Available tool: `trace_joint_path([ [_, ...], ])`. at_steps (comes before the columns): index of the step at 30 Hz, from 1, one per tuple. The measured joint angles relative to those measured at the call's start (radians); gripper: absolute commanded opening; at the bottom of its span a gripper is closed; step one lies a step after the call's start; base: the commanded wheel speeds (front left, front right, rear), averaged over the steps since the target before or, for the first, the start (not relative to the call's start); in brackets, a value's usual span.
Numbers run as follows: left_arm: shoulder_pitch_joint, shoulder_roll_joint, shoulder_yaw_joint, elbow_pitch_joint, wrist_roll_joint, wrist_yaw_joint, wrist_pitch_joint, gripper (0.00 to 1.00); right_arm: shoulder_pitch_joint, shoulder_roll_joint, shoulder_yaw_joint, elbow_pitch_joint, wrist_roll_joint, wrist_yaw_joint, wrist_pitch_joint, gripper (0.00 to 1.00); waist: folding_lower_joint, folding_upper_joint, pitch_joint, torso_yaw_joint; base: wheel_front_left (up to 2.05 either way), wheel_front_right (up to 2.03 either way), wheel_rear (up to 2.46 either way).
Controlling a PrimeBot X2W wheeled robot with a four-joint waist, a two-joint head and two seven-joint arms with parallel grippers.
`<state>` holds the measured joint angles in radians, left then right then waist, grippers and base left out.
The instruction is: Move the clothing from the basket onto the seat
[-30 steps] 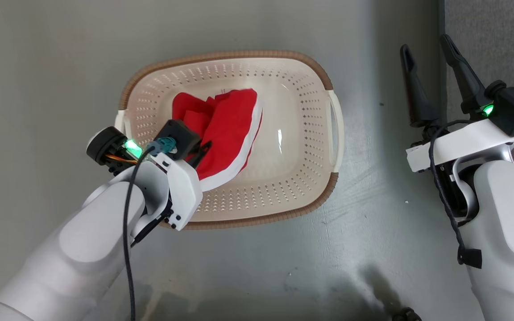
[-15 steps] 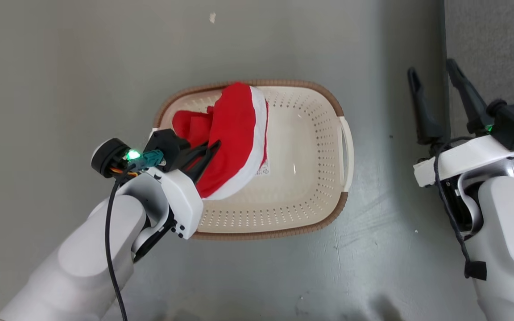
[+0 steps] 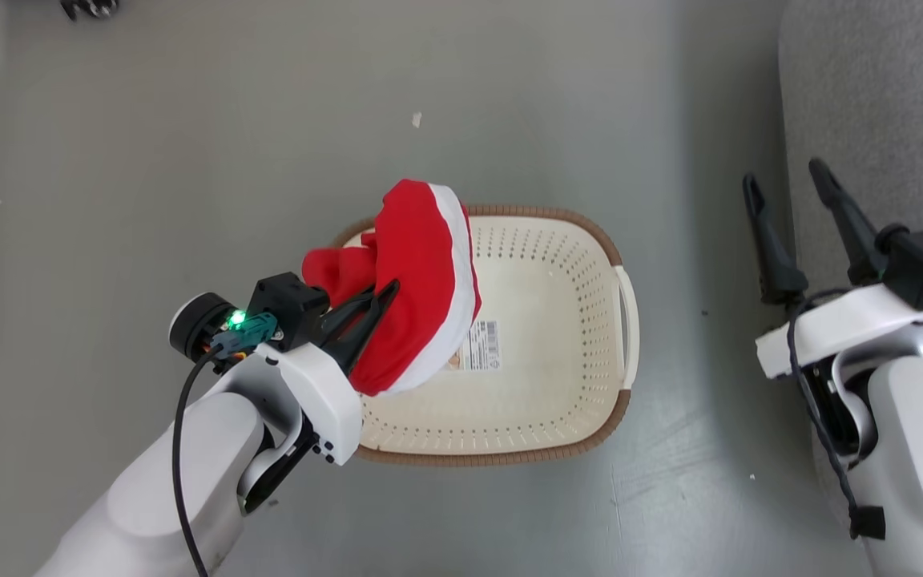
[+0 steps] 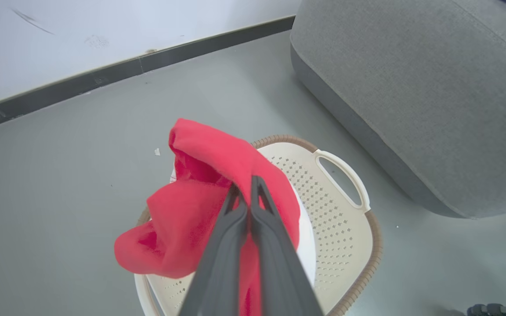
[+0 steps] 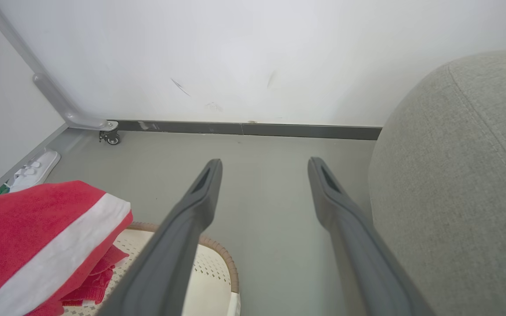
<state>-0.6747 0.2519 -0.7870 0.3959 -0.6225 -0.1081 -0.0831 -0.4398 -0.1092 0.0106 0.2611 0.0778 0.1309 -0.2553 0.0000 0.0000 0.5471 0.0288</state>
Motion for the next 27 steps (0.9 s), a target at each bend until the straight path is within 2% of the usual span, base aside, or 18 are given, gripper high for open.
trace_joint_path([
  [6,0.012,0.000,0.009,-0.026,-0.011,0.009,-0.019,0.00,0.037,-0.004,0.016,0.012,-0.002,0.000,0.000,1.00,0.0001,0.0000,-0.064,0.011,0.00,0.00,0.00],
  [12,0.038,0.006,0.013,-0.057,-0.010,0.019,-0.026,0.00,0.073,0.000,0.074,0.012,-0.007,0.000,0.000,1.00,0.0000,0.0000,-0.127,0.021,0.00,0.00,0.00],
  [27,0.058,0.015,0.008,-0.121,-0.010,0.036,-0.017,0.00,0.115,0.017,0.310,0.006,-0.007,0.000,0.000,1.00,0.0000,0.0000,-0.266,0.041,0.00,0.00,0.00],
])
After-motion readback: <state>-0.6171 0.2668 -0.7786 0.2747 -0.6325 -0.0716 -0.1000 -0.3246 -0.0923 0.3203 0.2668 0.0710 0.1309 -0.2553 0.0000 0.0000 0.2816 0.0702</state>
